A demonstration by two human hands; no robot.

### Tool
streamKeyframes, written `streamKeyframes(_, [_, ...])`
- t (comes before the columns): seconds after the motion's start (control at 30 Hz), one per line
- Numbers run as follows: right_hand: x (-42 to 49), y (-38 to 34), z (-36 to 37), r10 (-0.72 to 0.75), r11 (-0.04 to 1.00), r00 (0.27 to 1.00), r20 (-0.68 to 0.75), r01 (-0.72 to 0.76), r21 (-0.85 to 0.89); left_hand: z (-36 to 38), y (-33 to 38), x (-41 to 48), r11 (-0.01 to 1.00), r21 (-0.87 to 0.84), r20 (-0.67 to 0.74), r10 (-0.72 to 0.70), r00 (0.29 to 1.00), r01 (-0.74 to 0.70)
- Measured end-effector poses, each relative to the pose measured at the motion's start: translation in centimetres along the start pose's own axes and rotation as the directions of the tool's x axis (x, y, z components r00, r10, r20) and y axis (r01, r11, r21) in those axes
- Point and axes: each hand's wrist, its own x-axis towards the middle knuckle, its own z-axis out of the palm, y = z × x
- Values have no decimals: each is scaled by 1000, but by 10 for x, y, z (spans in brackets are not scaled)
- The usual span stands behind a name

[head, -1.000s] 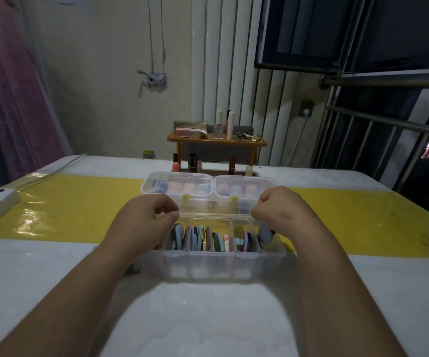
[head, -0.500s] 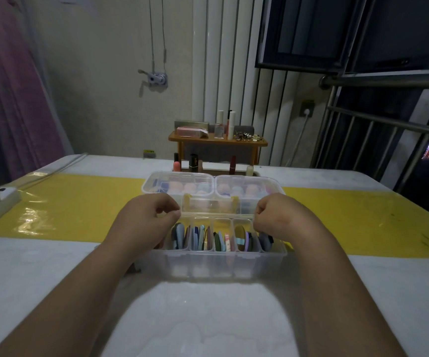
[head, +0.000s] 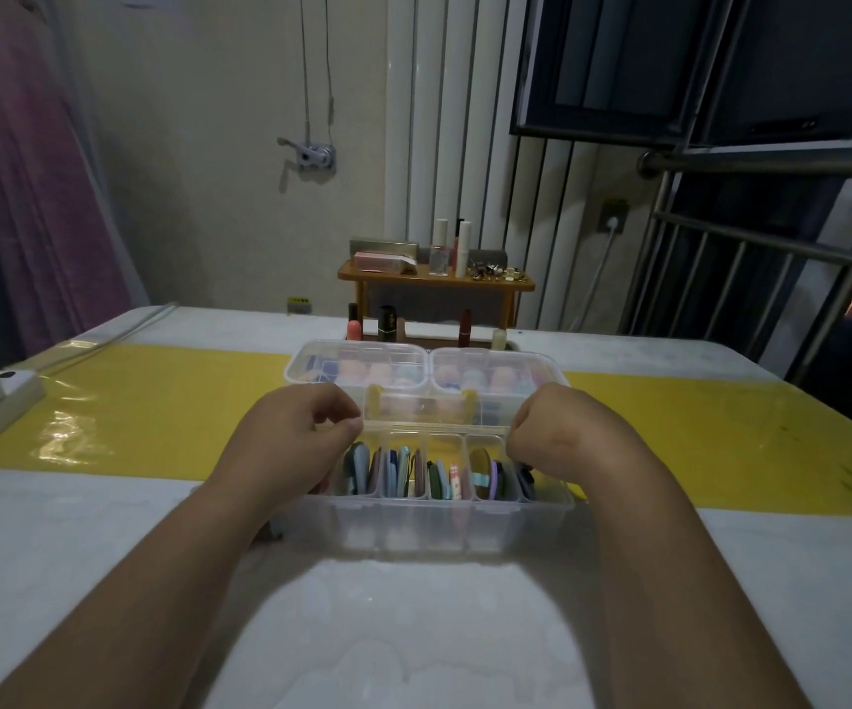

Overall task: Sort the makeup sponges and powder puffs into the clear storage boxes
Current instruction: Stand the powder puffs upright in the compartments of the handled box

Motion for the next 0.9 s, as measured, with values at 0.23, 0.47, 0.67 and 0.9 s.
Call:
streamKeyframes(0.23, [5,0,4,11,1000,1000,-1,-11,-26,0,1,1,1000,-1,7,-11,1000,11])
streamKeyframes(0.47, [5,2,2,35,999,998,-48,-35,-7,0,0,1,999,-32,13,-6,1000,6])
streamKeyframes(0.67, [0,0,-1,26,999,998,-65,-24,24,-1,1,1,999,-38,9,-5,1000,6])
streamKeyframes(0.9, [-5,-12,1,-78,994,989,-123,86,63,-1,-4,1,986,-164,-33,-26,999,20])
